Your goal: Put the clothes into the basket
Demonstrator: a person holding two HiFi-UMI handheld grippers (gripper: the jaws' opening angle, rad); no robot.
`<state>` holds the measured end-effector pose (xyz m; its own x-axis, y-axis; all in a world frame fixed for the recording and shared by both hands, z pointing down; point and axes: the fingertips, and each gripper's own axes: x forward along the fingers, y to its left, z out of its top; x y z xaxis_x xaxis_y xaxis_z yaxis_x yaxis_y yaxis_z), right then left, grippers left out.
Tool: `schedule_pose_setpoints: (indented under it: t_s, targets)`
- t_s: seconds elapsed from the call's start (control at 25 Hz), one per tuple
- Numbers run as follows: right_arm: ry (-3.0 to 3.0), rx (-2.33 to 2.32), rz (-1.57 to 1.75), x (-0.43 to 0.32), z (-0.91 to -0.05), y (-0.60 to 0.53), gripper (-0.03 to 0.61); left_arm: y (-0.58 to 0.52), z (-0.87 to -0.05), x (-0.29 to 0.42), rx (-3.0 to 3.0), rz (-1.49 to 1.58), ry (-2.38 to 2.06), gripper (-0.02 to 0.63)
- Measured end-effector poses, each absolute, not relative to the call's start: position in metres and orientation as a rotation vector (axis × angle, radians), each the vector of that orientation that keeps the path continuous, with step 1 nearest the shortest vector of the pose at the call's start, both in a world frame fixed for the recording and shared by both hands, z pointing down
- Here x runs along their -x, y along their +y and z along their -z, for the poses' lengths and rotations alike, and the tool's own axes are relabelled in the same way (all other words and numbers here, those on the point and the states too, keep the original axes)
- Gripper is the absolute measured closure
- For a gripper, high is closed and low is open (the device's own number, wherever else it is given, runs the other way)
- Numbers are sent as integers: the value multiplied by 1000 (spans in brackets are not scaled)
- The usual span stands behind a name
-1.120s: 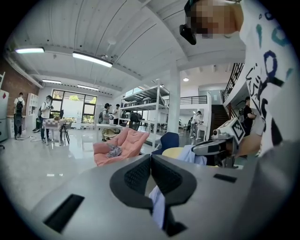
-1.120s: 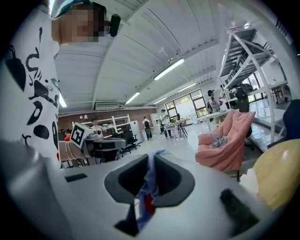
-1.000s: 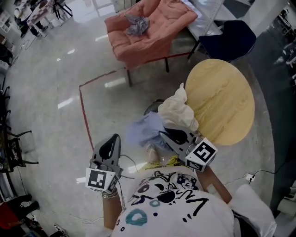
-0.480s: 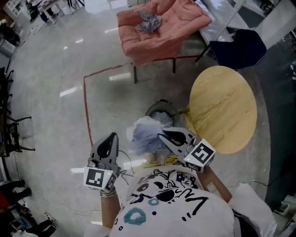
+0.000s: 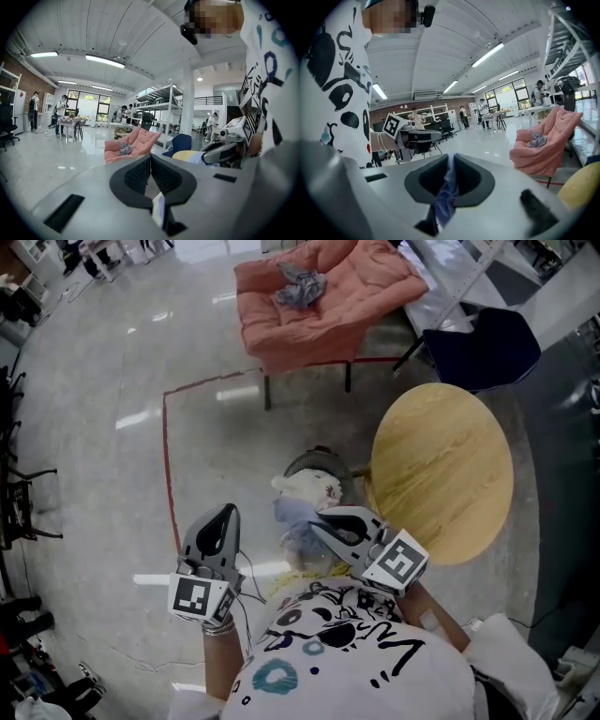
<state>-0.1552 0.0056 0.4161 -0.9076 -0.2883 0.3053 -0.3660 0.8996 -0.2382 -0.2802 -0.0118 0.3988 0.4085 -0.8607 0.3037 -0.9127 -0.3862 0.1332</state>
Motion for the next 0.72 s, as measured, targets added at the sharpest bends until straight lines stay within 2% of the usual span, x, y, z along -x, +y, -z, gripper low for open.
schedule_pose_setpoints:
  t_s: [0.48, 0.72]
  targets:
    - [-2653, -657, -518, 108, -501, -60, 527, -34, -469, 245, -2345, -387, -1452, 598]
    - [-2590, -699, -541, 105, -546, -73, 526, -48, -516, 251, -2286, -449, -1441, 598]
